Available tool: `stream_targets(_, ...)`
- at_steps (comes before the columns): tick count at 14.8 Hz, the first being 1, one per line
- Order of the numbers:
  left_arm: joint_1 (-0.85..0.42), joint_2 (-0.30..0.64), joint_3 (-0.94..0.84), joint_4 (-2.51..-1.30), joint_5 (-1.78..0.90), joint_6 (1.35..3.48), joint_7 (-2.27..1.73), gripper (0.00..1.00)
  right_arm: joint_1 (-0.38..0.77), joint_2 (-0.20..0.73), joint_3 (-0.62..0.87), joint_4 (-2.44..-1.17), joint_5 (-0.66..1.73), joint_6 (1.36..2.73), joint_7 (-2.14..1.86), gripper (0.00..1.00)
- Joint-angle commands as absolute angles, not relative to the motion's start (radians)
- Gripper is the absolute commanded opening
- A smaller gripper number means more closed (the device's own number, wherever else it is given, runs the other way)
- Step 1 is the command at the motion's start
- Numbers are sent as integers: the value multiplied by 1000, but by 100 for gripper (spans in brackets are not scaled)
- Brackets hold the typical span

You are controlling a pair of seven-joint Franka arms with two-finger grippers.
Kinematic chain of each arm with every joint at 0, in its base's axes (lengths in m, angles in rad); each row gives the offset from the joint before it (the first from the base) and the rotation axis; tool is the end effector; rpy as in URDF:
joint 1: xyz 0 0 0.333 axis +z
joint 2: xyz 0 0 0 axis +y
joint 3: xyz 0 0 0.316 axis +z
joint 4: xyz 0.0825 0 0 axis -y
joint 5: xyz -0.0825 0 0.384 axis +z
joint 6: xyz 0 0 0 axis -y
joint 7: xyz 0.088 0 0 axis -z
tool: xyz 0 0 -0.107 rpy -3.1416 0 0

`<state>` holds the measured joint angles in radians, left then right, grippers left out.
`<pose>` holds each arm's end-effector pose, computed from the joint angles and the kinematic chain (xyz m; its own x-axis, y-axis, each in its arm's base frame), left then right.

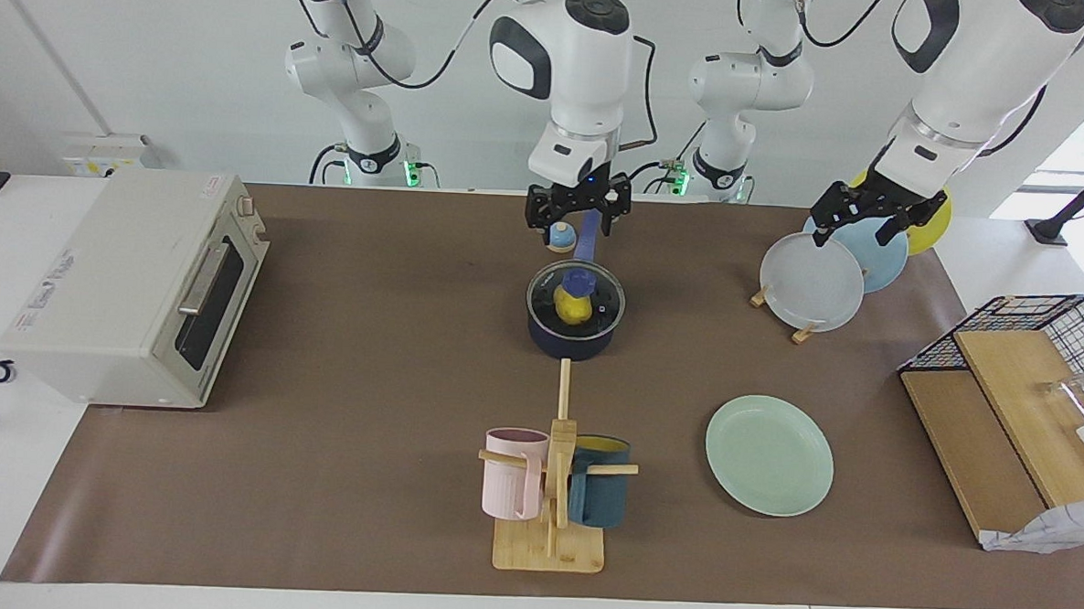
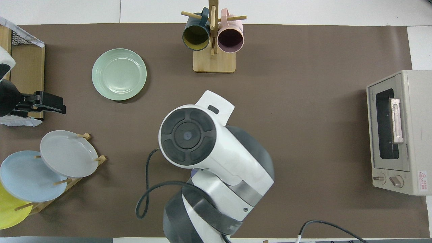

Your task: Transfer potato from pot to plate

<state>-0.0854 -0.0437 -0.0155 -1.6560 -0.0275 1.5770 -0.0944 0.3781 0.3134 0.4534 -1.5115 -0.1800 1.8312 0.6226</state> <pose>0.5368 -0.0575 0.6088 0.9993 -0.0063 -0.0377 -0.0054 -0.9997 0.0234 0.4762 0.4476 0.5024 0.9721 0.2281 0.0543 0.2278 -0.9736 0.0104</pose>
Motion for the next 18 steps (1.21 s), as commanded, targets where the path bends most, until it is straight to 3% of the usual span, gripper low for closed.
stream_targets(1, -78, -64, -15, -1677, -31, 1588, -83, 100, 386, 366, 459, -1544, -242, 1905, 632, 100)
stream_targets(13, -78, -64, -15, -1677, -31, 1588, -83, 100, 383, 377, 456, -1681, -299, 2082, 683, 100)
stream_targets(14, -78, -64, -15, -1677, -31, 1588, -83, 100, 383, 377, 456, -1684, -299, 2082, 683, 96)
stream_targets(17, -78, -64, -15, -1677, -31, 1588, -83, 100, 379, 376, 456, -1689, -299, 2082, 677, 71)
stream_targets(18, -78, -64, -15, -1677, -31, 1588, -83, 100, 374, 376, 456, -1690, -299, 2082, 672, 70)
